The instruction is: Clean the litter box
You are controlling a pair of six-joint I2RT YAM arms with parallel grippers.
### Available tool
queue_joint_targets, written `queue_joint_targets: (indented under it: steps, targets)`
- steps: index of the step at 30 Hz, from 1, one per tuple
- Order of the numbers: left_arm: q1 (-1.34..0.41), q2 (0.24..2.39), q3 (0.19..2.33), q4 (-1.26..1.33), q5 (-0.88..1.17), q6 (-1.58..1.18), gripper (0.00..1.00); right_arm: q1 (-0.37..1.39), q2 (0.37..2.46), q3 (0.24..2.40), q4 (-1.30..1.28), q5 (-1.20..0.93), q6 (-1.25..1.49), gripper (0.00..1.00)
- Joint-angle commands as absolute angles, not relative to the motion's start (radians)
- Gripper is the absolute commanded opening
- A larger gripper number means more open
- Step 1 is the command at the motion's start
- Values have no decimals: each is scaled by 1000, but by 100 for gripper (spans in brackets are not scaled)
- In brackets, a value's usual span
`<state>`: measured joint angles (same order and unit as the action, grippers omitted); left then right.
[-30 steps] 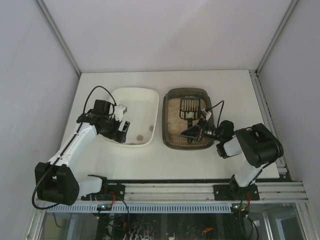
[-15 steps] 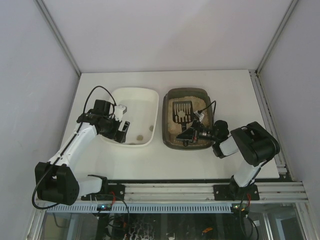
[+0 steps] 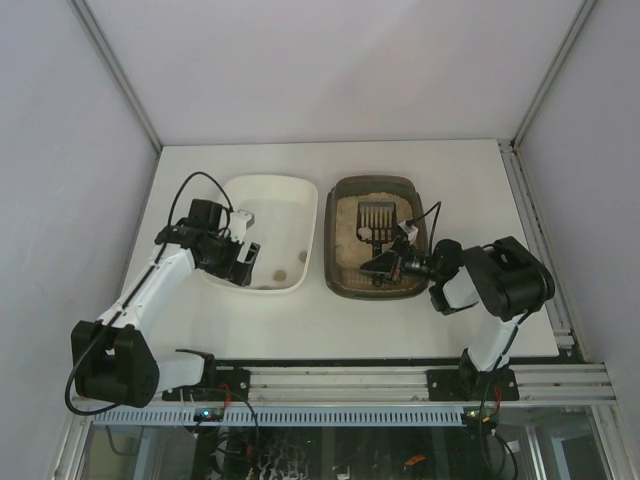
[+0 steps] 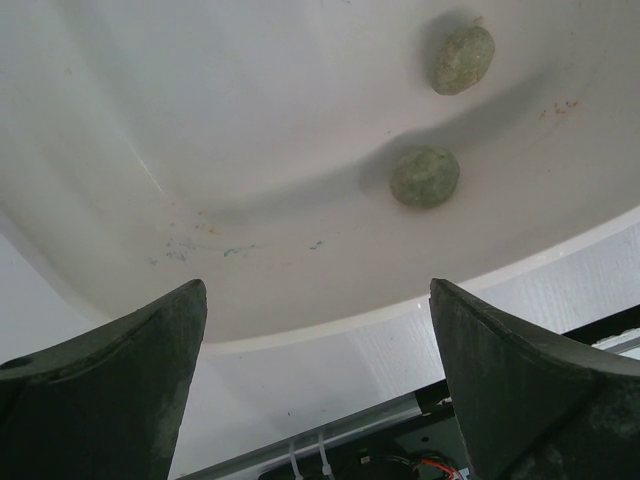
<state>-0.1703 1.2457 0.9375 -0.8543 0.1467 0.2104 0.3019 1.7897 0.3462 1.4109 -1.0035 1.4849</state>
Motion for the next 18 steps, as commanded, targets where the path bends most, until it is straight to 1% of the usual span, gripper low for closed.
queue_joint_targets:
  steps: [1, 3, 7, 9, 12, 14, 18]
  targets:
    - [-166, 1250, 934, -843, 144, 202, 96, 331, 1784, 363, 1465, -1005, 1470, 0]
    - [-167, 1257, 935, -844, 146, 203, 96, 353, 1771, 367, 1414, -1009, 1441, 0]
    - [-166, 1263, 937, -845, 146, 203, 96, 312, 1750, 367, 1397, -998, 1461, 0]
    - [-166, 1256, 936, -846, 151, 207, 96, 321, 1725, 398, 1299, -999, 1450, 0]
    - [-165, 1239, 934, -852, 158, 212, 97, 365, 1639, 483, 991, -986, 1327, 0]
    - [-144, 1219, 951, -875, 194, 215, 100, 397, 1578, 548, 804, -970, 1248, 0]
    - [-12, 1153, 1052, -993, 425, 264, 100, 453, 1496, 724, 458, -920, 1086, 0]
